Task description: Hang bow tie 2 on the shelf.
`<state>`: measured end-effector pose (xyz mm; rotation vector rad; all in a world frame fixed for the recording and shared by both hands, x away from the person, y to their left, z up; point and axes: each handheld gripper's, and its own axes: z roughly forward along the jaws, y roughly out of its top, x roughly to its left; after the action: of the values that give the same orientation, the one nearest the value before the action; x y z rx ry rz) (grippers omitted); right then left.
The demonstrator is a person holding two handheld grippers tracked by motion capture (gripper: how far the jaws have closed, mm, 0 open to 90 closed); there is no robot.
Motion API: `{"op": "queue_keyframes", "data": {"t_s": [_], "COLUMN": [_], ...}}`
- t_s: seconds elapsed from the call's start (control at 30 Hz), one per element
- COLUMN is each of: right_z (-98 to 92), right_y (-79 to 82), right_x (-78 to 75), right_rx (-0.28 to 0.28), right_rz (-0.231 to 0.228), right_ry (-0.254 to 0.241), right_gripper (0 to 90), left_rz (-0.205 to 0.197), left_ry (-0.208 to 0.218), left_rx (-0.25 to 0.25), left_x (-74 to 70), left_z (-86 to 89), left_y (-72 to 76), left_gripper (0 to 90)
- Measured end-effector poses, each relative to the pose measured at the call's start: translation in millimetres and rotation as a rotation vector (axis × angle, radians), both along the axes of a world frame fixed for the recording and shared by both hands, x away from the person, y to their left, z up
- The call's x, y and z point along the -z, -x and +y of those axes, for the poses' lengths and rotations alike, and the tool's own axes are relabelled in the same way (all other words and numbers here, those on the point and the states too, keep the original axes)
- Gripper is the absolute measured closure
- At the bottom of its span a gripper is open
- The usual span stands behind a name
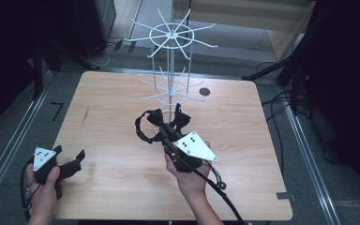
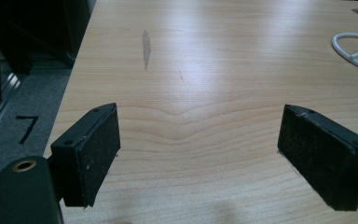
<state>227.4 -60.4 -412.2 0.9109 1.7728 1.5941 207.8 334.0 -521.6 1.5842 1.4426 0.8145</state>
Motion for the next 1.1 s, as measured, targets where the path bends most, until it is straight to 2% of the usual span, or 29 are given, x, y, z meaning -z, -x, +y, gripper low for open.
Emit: {"op": "queue_keyframes", "data": {"t_s": [0.73,1.1], "right_z": [-5.0,-3.0], "right_y": [-19.8,-29.5], "right_x": [3.7,12.4], "right_rx": [0.073,0.113], "right_rz": [0.03,0.057], "right_ry": [-0.019,-0.011], "right_gripper": [78.3,78.2], "left_rz": [0.0,-0.001], "left_ry": [-0.001,0.001], "left_rx": [0.001,0.002], "left_x": [0.0,0.2], "left_z": [-0.1,-0.1], "left_y": [0.1,-0.1], "left_gripper": [13.5,13.5]}}
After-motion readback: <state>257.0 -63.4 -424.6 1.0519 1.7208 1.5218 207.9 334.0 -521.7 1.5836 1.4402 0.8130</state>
